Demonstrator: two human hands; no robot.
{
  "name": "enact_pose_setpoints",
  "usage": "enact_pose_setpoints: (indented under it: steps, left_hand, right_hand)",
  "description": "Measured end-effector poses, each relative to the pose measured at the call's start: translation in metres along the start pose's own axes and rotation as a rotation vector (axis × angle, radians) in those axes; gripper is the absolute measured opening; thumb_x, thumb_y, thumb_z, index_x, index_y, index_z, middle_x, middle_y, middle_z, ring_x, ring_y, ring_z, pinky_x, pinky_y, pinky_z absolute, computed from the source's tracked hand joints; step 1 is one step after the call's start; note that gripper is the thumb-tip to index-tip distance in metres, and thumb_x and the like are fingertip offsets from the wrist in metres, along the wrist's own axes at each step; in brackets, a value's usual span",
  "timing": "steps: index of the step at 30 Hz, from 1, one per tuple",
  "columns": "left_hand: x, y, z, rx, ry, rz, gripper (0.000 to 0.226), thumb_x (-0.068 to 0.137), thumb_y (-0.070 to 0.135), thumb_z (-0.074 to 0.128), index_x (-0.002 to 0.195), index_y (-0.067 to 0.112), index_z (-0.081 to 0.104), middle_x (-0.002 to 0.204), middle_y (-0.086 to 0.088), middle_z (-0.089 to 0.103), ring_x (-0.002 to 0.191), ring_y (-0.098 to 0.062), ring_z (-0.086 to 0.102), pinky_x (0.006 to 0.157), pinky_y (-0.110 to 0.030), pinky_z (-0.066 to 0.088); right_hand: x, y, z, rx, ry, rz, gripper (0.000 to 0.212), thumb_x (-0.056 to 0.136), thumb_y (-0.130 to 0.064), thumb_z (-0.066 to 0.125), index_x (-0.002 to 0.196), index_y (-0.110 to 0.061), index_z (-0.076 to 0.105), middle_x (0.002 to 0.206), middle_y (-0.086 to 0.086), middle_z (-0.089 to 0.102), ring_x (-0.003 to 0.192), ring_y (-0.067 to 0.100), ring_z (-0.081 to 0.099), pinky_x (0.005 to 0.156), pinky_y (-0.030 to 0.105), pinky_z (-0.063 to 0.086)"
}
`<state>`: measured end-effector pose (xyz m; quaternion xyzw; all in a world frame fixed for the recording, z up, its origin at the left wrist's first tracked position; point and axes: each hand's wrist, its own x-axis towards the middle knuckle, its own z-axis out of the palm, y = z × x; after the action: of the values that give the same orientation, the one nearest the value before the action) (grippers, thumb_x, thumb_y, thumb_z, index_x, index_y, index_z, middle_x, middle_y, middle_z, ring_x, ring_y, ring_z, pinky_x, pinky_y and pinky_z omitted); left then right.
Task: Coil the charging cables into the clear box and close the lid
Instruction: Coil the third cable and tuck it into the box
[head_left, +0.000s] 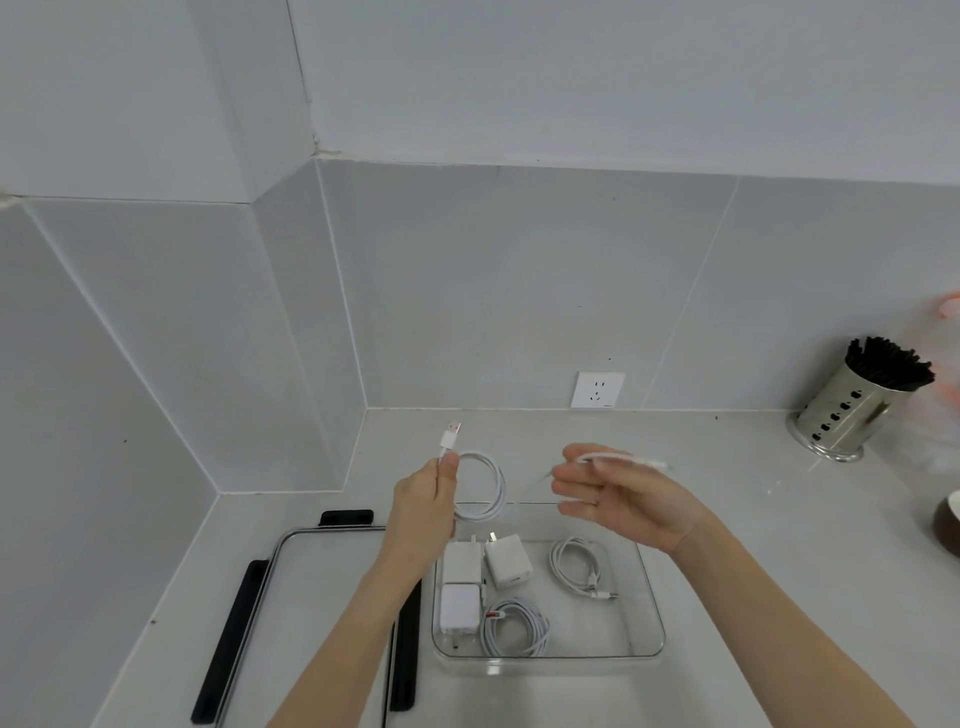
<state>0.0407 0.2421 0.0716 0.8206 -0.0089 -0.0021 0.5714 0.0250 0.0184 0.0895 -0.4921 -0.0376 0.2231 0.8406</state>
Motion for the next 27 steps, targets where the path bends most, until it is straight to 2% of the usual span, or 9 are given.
enact_pose_setpoints:
  steps: [3,7,11,14,16,20,23,25,27]
  left_hand:
    - [-0.004,-0.001,0.006,-0.015,-0.007,-0.013,0.044,0.098,0.029,0.034,0.057,0.013,0.032,0.053,-0.002,0.035,0.045,-0.016,0.035,0.045,-0.026,0.034]
    - [-0.006,-0.001,0.011,-0.028,0.009,-0.031,0.044,0.098,0.03,0.034,0.056,0.014,0.031,0.053,0.0,0.034,0.042,-0.011,0.034,0.044,-0.022,0.034]
    - [-0.002,-0.002,0.01,-0.004,0.067,-0.02,0.045,0.098,0.031,0.034,0.055,0.015,0.033,0.053,-0.001,0.037,0.055,-0.023,0.036,0.058,-0.039,0.036]
    - [-0.003,0.002,0.01,0.031,0.059,0.005,0.045,0.098,0.032,0.033,0.056,0.015,0.034,0.054,-0.001,0.039,0.056,-0.022,0.038,0.06,-0.039,0.037]
    - [-0.005,0.004,0.011,0.065,0.035,0.034,0.045,0.098,0.032,0.033,0.056,0.015,0.034,0.054,-0.001,0.039,0.055,-0.022,0.039,0.059,-0.038,0.037]
    - [-0.007,0.005,0.012,0.133,-0.032,0.086,0.044,0.098,0.031,0.033,0.056,0.018,0.033,0.052,0.0,0.038,0.053,-0.019,0.037,0.057,-0.034,0.035]
    - [-0.008,0.006,0.014,0.133,-0.065,0.101,0.043,0.098,0.031,0.032,0.057,0.018,0.034,0.052,0.001,0.036,0.05,-0.015,0.034,0.051,-0.027,0.031]
    - [-0.009,0.008,0.017,0.129,-0.1,0.115,0.042,0.098,0.031,0.032,0.058,0.019,0.037,0.052,0.002,0.036,0.048,-0.014,0.033,0.05,-0.025,0.03]
    - [-0.01,0.011,0.019,0.142,-0.14,0.137,0.039,0.098,0.03,0.033,0.063,0.017,0.044,0.052,0.003,0.038,0.047,-0.012,0.035,0.048,-0.023,0.03]
  right_hand:
    - [0.014,0.005,0.009,-0.046,0.116,-0.116,0.034,0.058,-0.045,0.082,0.073,-0.017,0.072,0.063,0.0,0.064,0.063,0.013,0.059,0.06,0.024,0.049]
    - [0.02,0.011,0.023,-0.241,0.198,-0.111,0.04,0.083,-0.039,0.048,0.049,-0.017,0.048,0.066,0.003,0.048,0.067,0.017,0.041,0.066,0.028,0.035]
    - [0.018,0.011,0.035,-0.759,0.145,0.043,0.049,0.092,-0.03,0.05,0.046,-0.019,0.037,0.058,-0.002,0.037,0.062,0.014,0.034,0.076,0.023,0.032]
    - [0.018,0.009,0.039,-0.906,0.14,0.126,0.046,0.087,-0.034,0.057,0.045,-0.02,0.041,0.054,-0.003,0.037,0.062,0.017,0.031,0.076,0.027,0.031]
    - [0.019,0.007,0.043,-0.998,0.168,0.133,0.044,0.083,-0.038,0.059,0.045,-0.019,0.049,0.055,0.003,0.035,0.06,0.019,0.031,0.067,0.026,0.031]
    - [0.023,0.008,0.048,-1.36,0.259,0.028,0.04,0.085,-0.042,0.059,0.063,-0.01,0.068,0.044,-0.003,0.038,0.043,0.01,0.032,0.05,0.024,0.028]
    - [0.027,0.015,0.052,-1.651,0.368,0.041,0.042,0.088,-0.05,0.051,0.104,-0.015,0.066,0.074,0.001,0.068,0.075,0.016,0.061,0.066,0.03,0.046]
    - [0.031,0.02,0.054,-1.546,0.311,0.012,0.036,0.092,-0.038,0.049,0.117,-0.014,0.057,0.09,0.009,0.073,0.087,0.021,0.065,0.08,0.035,0.051]
    - [0.033,0.024,0.054,-1.229,0.276,-0.015,0.02,0.09,-0.019,0.052,0.106,-0.012,0.062,0.077,0.008,0.072,0.069,0.011,0.065,0.073,0.03,0.052]
